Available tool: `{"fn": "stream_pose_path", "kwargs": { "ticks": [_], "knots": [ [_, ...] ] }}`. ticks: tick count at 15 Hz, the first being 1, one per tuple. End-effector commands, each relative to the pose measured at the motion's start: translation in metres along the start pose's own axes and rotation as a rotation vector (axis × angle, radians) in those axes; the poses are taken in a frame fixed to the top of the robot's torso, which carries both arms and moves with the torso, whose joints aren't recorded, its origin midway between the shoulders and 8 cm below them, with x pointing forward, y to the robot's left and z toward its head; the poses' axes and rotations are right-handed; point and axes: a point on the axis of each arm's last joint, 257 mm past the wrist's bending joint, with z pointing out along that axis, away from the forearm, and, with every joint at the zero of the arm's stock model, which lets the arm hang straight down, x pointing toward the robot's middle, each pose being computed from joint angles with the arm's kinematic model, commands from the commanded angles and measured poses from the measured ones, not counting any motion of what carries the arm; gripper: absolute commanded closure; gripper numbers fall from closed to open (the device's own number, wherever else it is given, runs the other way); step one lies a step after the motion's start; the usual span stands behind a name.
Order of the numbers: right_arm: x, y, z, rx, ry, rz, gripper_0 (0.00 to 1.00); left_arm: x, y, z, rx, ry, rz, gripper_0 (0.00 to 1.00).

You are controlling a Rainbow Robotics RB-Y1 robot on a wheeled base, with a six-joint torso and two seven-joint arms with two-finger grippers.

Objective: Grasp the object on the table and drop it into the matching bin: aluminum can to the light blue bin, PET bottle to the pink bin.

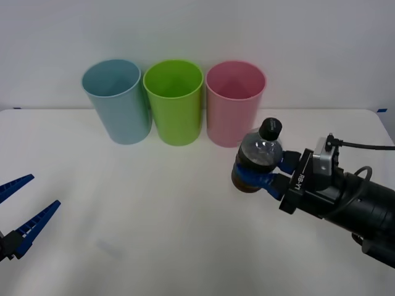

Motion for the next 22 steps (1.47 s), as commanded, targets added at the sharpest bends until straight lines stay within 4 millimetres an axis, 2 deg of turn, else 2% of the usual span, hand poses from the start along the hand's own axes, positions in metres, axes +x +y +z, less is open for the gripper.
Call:
{"fn": "stream_pose_path", "kwargs": {
  "ticks": [1,4,8,11,16,22],
  "knots": [
    [-0.027,-0.018,0.002,0.023,-0.015,0.009,1.0,0.0,0.0,0.0,0.0,0.0,0.0,0.0],
    [-0.049,-0.044,0.004,0.064,-0.028,0.017,1.0,0.0,0.0,0.0,0.0,0.0,0.0,0.0],
    [-0.062,-0.078,0.013,0.098,-0.034,0.003,1.0,0.0,0.0,0.0,0.0,0.0,0.0,0.0],
    [-0.077,-0.112,0.024,0.121,-0.044,-0.015,1.0,0.0,0.0,0.0,0.0,0.0,0.0,0.0],
    [-0.081,-0.153,0.051,0.136,-0.03,-0.003,1.0,0.0,0.0,0.0,0.0,0.0,0.0,0.0],
    [-0.084,-0.177,0.088,0.149,-0.03,0.012,1.0,0.0,0.0,0.0,0.0,0.0,0.0,0.0]
  ]
}}
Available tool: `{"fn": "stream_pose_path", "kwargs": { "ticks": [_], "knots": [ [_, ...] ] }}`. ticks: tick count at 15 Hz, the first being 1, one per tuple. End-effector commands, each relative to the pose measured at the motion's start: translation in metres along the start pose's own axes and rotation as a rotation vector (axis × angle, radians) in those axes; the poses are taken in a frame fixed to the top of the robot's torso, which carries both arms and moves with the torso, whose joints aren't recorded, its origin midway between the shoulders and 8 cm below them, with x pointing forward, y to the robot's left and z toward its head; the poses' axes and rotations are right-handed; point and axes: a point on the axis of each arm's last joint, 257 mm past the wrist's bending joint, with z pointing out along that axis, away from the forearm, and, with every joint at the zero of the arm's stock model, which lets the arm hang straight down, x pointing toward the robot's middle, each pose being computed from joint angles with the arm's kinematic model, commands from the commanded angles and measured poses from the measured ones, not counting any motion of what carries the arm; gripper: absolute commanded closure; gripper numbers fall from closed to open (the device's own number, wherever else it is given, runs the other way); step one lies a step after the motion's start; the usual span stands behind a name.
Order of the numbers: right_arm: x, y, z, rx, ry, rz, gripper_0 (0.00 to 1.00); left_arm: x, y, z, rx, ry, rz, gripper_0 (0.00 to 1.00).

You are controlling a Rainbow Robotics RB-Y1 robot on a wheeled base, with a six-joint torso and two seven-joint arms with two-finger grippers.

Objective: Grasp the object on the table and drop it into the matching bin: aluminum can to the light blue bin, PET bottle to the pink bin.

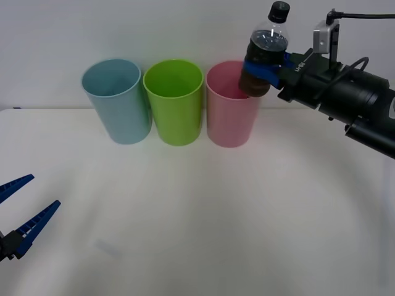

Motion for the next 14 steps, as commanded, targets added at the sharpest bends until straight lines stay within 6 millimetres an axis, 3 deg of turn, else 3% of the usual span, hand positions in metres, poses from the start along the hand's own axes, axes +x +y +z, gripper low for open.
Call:
{"fn": "stream_pose_path", "kwargs": {
  "ticks": [1,8,14],
  "knots": [
    [0.002,-0.011,0.019,0.019,0.004,0.003,1.0,0.0,0.0,0.0,0.0,0.0,0.0,0.0],
    [0.014,-0.032,0.075,0.07,0.027,0.021,1.0,0.0,0.0,0.0,0.0,0.0,0.0,0.0],
    [0.02,-0.045,0.093,0.136,0.032,0.011,1.0,0.0,0.0,0.0,0.0,0.0,0.0,0.0]
  ]
}}
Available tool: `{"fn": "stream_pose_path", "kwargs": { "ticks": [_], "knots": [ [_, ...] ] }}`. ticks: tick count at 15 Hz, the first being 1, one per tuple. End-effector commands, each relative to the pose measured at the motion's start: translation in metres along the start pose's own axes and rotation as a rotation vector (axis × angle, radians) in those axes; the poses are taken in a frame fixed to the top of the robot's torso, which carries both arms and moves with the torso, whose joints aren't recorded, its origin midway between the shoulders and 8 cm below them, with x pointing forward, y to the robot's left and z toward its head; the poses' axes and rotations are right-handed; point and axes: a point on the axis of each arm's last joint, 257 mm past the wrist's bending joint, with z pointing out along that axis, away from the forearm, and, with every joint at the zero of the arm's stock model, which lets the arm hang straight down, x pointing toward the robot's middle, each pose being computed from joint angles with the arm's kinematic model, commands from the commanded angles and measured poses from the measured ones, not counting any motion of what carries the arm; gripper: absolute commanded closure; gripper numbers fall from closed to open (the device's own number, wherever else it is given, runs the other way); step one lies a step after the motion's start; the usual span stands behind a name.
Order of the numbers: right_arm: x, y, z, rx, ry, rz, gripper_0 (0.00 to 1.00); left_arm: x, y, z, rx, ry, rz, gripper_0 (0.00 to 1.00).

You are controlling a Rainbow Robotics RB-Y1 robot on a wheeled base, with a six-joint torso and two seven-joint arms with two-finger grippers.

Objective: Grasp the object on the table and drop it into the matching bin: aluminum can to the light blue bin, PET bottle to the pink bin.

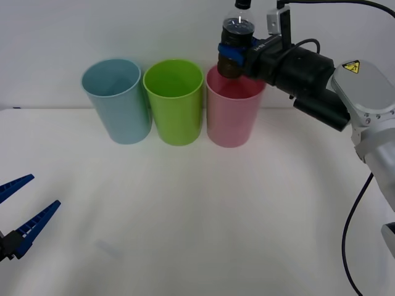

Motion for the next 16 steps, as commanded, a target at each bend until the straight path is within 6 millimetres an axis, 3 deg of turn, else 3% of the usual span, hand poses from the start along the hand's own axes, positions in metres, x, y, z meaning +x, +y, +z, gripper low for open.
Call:
{"fn": "stream_pose_path", "kwargs": {
  "ticks": [1,6,7,8,9,10,11,16],
  "knots": [
    [0.0005,-0.002,0.0028,0.019,-0.003,-0.007,1.0,0.0,0.0,0.0,0.0,0.0,0.0,0.0],
    [0.0006,-0.0016,0.0028,0.018,-0.003,-0.007,0.97,0.0,0.0,0.0,0.0,0.0,0.0,0.0],
    [0.0006,-0.0016,0.0028,0.018,-0.003,-0.008,0.8,0.0,0.0,0.0,0.0,0.0,0.0,0.0],
    [0.0004,-0.0025,0.002,0.018,-0.002,-0.009,0.75,0.0,0.0,0.0,0.0,0.0,0.0,0.0],
    [0.0001,-0.0028,0.002,0.019,-0.003,-0.008,0.6,0.0,0.0,0.0,0.0,0.0,0.0,0.0],
    [-0.0005,-0.0048,0.0008,0.021,-0.003,-0.009,0.14,0.0,0.0,0.0,0.0,0.0,0.0,0.0],
    [-0.0014,-0.0047,0.0004,0.019,-0.006,-0.003,0.0,0.0,0.0,0.0,0.0,0.0,0.0,0.0],
    [-0.0019,-0.008,-0.005,0.011,-0.003,0.005,0.0,0.0,0.0,0.0,0.0,0.0,0.0,0.0]
  ]
}}
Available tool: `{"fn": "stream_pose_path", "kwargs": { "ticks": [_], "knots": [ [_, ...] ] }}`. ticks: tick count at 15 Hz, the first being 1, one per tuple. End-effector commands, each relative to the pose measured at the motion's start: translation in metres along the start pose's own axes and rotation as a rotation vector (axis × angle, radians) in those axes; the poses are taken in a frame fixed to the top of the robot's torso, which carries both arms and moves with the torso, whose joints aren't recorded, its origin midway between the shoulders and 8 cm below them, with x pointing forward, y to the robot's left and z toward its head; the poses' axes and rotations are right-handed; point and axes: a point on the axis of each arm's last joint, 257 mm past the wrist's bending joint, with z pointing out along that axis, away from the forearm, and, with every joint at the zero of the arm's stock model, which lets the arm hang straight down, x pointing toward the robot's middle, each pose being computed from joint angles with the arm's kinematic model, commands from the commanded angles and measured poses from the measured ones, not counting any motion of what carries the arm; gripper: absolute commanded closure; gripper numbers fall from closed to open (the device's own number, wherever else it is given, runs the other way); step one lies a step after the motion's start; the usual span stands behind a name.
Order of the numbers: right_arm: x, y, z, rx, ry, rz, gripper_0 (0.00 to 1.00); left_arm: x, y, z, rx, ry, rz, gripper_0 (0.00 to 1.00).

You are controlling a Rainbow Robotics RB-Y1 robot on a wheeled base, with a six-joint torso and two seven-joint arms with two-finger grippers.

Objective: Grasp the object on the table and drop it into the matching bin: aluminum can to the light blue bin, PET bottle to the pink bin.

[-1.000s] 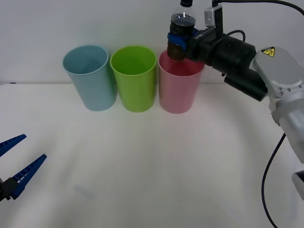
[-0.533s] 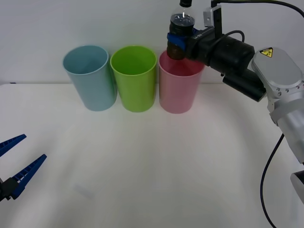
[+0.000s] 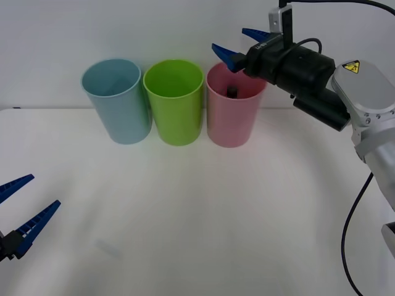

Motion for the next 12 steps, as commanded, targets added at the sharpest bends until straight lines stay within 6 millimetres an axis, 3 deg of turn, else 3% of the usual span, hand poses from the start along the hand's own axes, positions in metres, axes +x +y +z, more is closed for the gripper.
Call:
{"fn": "stream_pose_path", "kwargs": {
  "ticks": [1,7,12],
  "knots": [
    [-0.001,0.001,-0.004,-0.019,0.003,0.007,0.0,0.0,0.0,0.0,0.0,0.0,0.0,0.0],
    [-0.004,0.005,-0.032,-0.043,-0.01,-0.005,0.0,0.0,0.0,0.0,0.0,0.0,0.0,0.0],
    [0.004,0.017,-0.083,-0.069,-0.005,-0.015,0.0,0.0,0.0,0.0,0.0,0.0,0.0,0.0]
  ]
}}
